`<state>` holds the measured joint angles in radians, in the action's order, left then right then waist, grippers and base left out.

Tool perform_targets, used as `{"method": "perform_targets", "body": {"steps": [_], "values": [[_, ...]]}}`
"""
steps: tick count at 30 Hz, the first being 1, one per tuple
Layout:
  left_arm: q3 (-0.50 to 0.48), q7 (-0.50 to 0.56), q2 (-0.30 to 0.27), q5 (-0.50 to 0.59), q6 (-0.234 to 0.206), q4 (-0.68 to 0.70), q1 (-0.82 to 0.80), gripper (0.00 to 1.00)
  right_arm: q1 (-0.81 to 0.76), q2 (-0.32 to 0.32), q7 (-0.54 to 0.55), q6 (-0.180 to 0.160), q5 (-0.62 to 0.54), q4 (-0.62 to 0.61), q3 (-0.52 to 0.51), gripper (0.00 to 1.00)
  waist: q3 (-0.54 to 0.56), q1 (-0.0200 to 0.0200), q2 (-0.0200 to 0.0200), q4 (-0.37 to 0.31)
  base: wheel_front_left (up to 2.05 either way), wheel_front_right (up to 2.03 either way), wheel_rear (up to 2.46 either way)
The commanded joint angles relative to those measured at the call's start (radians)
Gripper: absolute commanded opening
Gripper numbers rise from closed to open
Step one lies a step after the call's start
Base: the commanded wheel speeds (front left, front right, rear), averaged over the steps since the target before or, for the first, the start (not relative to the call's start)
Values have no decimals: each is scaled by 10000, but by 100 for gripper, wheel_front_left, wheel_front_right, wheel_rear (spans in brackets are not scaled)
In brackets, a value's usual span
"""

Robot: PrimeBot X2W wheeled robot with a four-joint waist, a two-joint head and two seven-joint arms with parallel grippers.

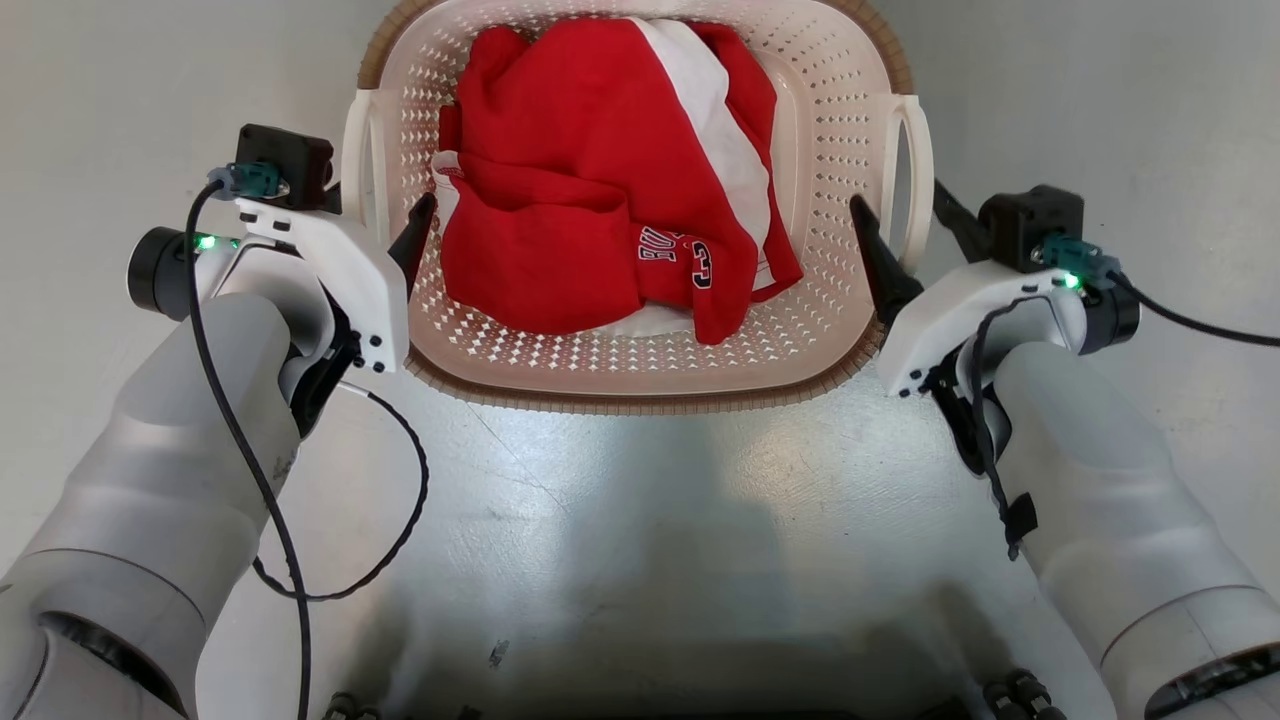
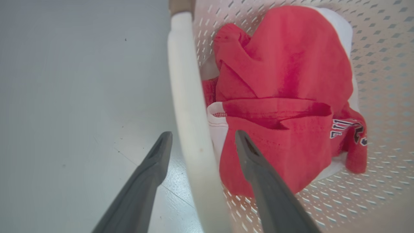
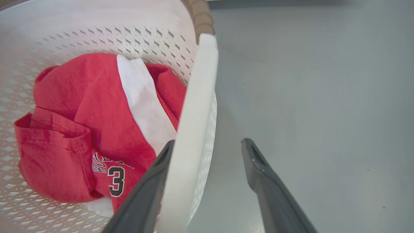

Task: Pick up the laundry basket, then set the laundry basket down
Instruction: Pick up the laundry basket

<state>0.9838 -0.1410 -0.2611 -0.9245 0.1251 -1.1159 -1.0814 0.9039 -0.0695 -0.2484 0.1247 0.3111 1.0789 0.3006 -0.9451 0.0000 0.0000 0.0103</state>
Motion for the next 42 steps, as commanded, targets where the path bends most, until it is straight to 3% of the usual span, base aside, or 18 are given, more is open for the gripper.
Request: {"method": "perform_targets", "body": {"steps": [1,18,19,20,21,22,33,42], "values": [[-100,-21,-411,-66,56,21,-142,100,-219,193,-134,60,146,-59,229,100,10,0,0,14,0,0,0],[586,-144,-436,-669,56,-82,-205,100,72,193,-134,60,787,340,975,100,70,0,0,15,0,0,0],[626,-174,-447,-689,56,-81,-224,92,75,193,-134,60,804,344,988,95,69,0,0,10,0,0,0],[650,-224,-461,-723,56,-76,-246,57,84,193,-134,60,816,346,1007,47,64,0,0,4,0,0,0],[675,-270,-476,-755,56,-77,-269,36,107,193,-134,60,789,376,1049,14,57,0,0,-5,0,0,0],[713,-305,-490,-773,56,-82,-291,0,135,193,-134,60,778,386,1055,0,52,0,0,-13,0,0,0],[1194,-92,-468,-1146,56,-123,-290,0,336,193,-122,60,1050,1046,1369,0,236,0,0,-8,0,0,0],[1478,193,-383,-1582,56,-289,6,0,152,193,467,60,1429,1347,2139,0,1037,0,0,23,0,0,0]]}}
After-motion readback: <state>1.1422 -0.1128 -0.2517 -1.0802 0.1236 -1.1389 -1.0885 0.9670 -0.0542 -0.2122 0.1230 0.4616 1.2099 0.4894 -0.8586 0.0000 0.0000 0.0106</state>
